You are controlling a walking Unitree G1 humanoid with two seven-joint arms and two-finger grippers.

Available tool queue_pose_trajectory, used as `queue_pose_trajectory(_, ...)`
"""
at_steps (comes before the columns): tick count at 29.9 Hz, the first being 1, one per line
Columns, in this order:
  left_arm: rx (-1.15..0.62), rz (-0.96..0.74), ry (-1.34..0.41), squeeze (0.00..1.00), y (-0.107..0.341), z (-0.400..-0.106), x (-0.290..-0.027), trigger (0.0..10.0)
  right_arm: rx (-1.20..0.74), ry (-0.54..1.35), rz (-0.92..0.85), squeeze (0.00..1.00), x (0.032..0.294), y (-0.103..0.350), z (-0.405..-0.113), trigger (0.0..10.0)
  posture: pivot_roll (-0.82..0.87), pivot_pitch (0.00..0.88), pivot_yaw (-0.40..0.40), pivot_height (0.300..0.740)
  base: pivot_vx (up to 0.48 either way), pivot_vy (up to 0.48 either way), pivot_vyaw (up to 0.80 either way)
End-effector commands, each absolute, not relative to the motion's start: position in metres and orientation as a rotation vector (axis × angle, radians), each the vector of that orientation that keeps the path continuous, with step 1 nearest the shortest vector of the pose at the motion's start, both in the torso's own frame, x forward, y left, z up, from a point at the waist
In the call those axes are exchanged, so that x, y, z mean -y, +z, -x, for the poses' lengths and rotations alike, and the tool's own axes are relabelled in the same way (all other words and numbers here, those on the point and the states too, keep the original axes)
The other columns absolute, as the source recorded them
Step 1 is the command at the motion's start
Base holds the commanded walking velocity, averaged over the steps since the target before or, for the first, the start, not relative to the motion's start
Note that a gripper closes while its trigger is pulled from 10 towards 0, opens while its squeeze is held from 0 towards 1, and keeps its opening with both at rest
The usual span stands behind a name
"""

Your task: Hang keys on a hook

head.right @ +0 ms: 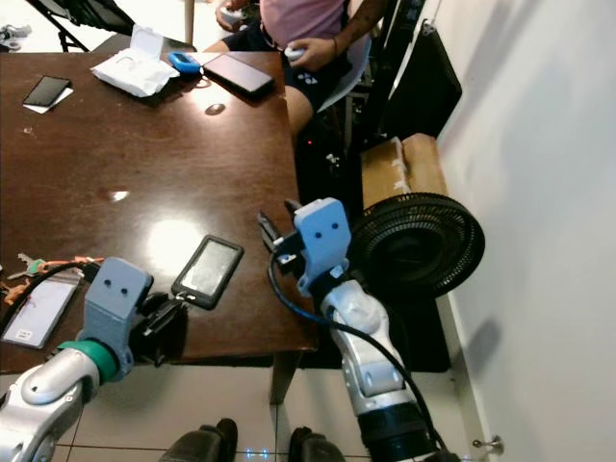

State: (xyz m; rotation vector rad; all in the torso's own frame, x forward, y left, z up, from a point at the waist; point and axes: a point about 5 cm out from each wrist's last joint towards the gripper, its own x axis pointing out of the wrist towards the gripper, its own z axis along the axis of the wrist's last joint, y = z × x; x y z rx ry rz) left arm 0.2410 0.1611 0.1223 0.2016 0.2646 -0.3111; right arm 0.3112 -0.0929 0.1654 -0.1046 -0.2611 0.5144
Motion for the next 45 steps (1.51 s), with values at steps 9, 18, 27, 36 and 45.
queue_pose_trajectory(9, -0.284, -0.197, -0.28, 0.0, 0.117, -0.241, -0.164, 0.0, 0.242, 0.513, 0.106, 0.0, 0.094, 0.161, -0.309, 10.0, 0.13, 0.143, 0.051, 0.74, 0.0, 0.0, 0.0)
queue_pose_trajectory(18, -0.24, -0.134, -0.25, 0.0, 0.126, -0.244, -0.166, 0.0, 0.242, 0.518, 0.109, 0.0, 0.094, 0.16, -0.309, 10.0, 0.14, 0.139, 0.049, 0.74, 0.0, 0.0, 0.0)
queue_pose_trajectory(27, -0.069, 0.083, -0.17, 0.0, 0.169, -0.258, -0.164, 10.0, 0.243, 0.521, 0.109, 0.0, 0.092, 0.16, -0.31, 10.0, 0.14, 0.133, 0.049, 0.74, 0.0, 0.0, 0.0)
queue_pose_trajectory(36, 0.04, 0.195, -0.176, 0.0, 0.199, -0.26, -0.149, 10.0, 0.242, 0.521, 0.107, 0.0, 0.091, 0.159, -0.309, 10.0, 0.14, 0.135, 0.055, 0.74, 0.0, 0.0, 0.0)
queue_pose_trajectory(45, -0.017, -0.054, -0.153, 0.0, 0.184, -0.26, -0.154, 10.0, 0.238, 0.517, 0.103, 0.0, 0.09, 0.158, -0.308, 10.0, 0.15, 0.141, 0.062, 0.74, 0.0, 0.0, 0.0)
